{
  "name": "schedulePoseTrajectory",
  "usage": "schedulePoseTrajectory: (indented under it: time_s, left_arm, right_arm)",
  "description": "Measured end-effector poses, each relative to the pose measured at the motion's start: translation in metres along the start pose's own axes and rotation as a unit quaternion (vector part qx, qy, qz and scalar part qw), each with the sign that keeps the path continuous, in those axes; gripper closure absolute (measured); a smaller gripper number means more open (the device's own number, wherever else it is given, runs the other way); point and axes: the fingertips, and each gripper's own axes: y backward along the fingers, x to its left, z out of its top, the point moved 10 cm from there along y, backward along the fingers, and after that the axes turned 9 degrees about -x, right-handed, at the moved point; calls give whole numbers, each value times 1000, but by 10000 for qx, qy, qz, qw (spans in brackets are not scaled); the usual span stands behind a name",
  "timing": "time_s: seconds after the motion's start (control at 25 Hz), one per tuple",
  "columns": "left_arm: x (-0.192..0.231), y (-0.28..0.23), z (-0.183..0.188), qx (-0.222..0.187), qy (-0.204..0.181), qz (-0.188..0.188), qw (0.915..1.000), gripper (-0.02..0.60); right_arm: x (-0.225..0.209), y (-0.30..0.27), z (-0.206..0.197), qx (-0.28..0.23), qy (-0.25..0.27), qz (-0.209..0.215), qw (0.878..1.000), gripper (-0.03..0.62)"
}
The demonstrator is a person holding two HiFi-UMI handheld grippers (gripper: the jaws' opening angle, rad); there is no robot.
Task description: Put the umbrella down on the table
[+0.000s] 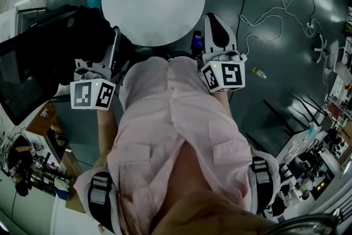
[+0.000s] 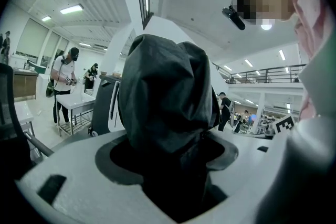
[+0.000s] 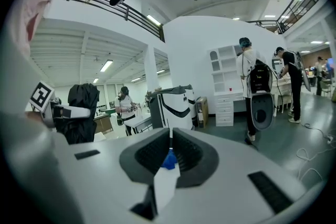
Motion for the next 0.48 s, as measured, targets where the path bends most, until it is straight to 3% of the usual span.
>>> schedulePoseTrajectory:
  time_s: [0.2, 0.36, 0.48]
  left_arm:
    - [16, -26, -5, 653, -530, -558, 9949, 262]
    - [28, -59, -34, 1498, -872, -989, 9799, 262]
    - [35, -84, -69, 2062, -855, -1164, 9678, 262]
  right_arm:
    - [1, -5, -2, 21, -58, -236, 9997, 557]
    - [0, -3, -7, 106, -111, -443, 9989, 557]
    - [-2, 0, -8, 145, -146, -635, 9978, 557]
